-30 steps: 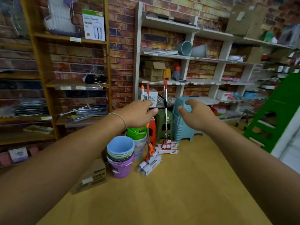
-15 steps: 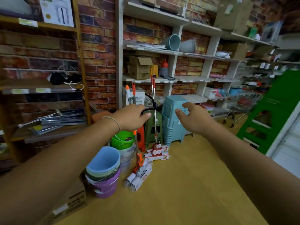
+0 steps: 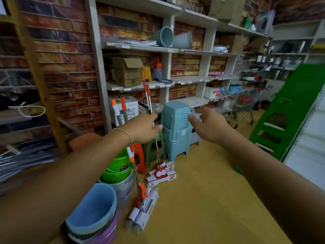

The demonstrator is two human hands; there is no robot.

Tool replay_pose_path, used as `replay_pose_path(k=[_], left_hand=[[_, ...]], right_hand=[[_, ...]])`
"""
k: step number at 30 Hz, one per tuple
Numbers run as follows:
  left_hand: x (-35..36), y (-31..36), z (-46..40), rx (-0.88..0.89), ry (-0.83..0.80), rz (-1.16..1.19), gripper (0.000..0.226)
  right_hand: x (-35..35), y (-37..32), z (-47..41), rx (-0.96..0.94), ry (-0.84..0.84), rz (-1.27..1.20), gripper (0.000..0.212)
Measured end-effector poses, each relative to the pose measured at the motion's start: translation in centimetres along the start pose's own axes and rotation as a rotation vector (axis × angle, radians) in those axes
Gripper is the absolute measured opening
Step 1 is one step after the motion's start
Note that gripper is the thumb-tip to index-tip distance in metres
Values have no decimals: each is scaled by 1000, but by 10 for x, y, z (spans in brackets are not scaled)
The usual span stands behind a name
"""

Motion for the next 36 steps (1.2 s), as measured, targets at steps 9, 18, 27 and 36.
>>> replay_pose_path(k=[9,18,27,36], left_hand=[[68,-28,-133,-29,-72,-2,55],[109,-48,-292,-143,-139,-6,54],[163,-88,-410,-191,-185,-128,60],[220,-162,-542,-216,-250,-110,64]], right_hand=[[70,77,-135,27,-94,31,60],[96,156,-296,-42,-258,134,64],[133,212,-403,-62,-346,174,68],[199,245,-524,-48,-370,197,69]])
Point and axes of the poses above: each hand's wrist, its own z-axis away from the middle knuckle, its own x-axis out of the palm, y = z × x, the point moved 7 cm from there along -z, towards the middle knuckle, and after that the axes turned 2 degrees about z, right-handed, at the moved point
